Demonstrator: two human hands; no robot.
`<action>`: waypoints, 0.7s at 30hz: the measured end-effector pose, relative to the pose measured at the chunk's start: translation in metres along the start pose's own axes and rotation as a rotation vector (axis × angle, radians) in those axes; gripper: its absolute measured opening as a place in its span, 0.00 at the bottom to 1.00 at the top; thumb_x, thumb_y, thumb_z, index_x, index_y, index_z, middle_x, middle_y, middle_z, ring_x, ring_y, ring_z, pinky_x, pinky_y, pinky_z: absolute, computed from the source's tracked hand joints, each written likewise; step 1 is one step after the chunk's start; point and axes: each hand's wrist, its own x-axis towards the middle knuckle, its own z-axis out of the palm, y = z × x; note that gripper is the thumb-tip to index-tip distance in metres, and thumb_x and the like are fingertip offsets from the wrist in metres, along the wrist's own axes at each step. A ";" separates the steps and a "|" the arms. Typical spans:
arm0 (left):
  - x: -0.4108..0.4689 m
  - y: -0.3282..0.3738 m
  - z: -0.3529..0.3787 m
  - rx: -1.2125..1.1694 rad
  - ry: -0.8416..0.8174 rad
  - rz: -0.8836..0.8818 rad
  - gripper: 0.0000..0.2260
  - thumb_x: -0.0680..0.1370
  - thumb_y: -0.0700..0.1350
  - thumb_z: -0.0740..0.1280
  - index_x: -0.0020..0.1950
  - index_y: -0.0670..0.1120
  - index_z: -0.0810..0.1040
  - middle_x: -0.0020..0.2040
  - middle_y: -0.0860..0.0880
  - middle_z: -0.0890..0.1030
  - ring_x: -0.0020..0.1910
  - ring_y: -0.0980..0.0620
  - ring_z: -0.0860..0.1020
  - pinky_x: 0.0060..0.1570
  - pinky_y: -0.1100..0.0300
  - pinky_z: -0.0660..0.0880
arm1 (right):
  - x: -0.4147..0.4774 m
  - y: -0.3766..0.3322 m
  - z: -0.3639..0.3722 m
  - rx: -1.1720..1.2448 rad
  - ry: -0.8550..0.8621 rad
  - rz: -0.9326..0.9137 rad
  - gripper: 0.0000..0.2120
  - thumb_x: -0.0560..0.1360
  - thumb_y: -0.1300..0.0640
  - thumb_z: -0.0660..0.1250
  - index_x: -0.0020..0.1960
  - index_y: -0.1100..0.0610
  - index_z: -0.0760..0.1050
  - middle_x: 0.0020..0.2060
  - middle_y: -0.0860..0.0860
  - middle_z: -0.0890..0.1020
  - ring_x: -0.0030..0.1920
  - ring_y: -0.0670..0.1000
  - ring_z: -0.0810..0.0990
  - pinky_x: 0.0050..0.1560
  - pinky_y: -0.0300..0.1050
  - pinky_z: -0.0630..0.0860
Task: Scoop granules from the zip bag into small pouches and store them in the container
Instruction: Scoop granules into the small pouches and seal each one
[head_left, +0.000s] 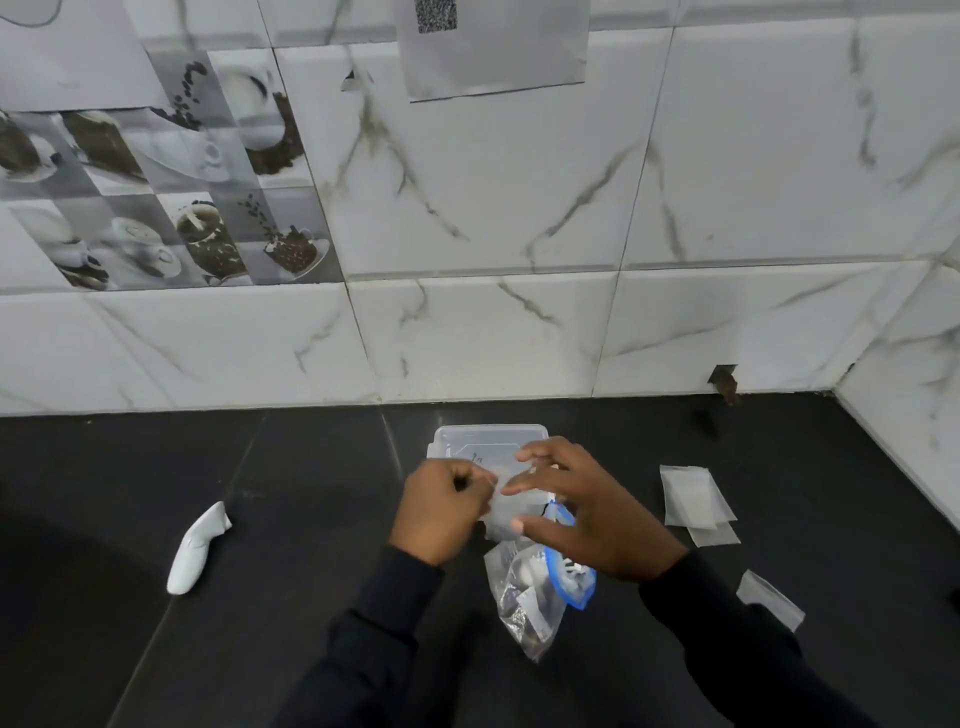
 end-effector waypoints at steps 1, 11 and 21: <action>0.007 0.009 -0.004 -0.002 0.002 0.016 0.08 0.76 0.41 0.69 0.39 0.43 0.86 0.37 0.47 0.87 0.36 0.52 0.85 0.44 0.53 0.82 | 0.009 -0.001 -0.003 -0.068 -0.016 -0.038 0.14 0.74 0.45 0.72 0.59 0.44 0.80 0.65 0.42 0.72 0.66 0.41 0.70 0.62 0.30 0.68; 0.043 0.090 -0.056 -0.076 0.078 0.367 0.04 0.72 0.45 0.75 0.46 0.49 0.86 0.40 0.50 0.86 0.42 0.49 0.83 0.46 0.53 0.78 | 0.082 -0.037 -0.082 0.225 0.377 -0.008 0.06 0.71 0.57 0.77 0.43 0.59 0.83 0.41 0.50 0.86 0.43 0.48 0.84 0.46 0.40 0.79; 0.035 0.114 -0.056 -0.223 0.247 0.469 0.11 0.71 0.41 0.76 0.51 0.48 0.80 0.35 0.50 0.84 0.40 0.52 0.83 0.44 0.58 0.74 | 0.084 -0.050 -0.103 0.597 0.472 -0.040 0.14 0.71 0.66 0.76 0.56 0.62 0.80 0.38 0.56 0.82 0.36 0.51 0.82 0.40 0.40 0.79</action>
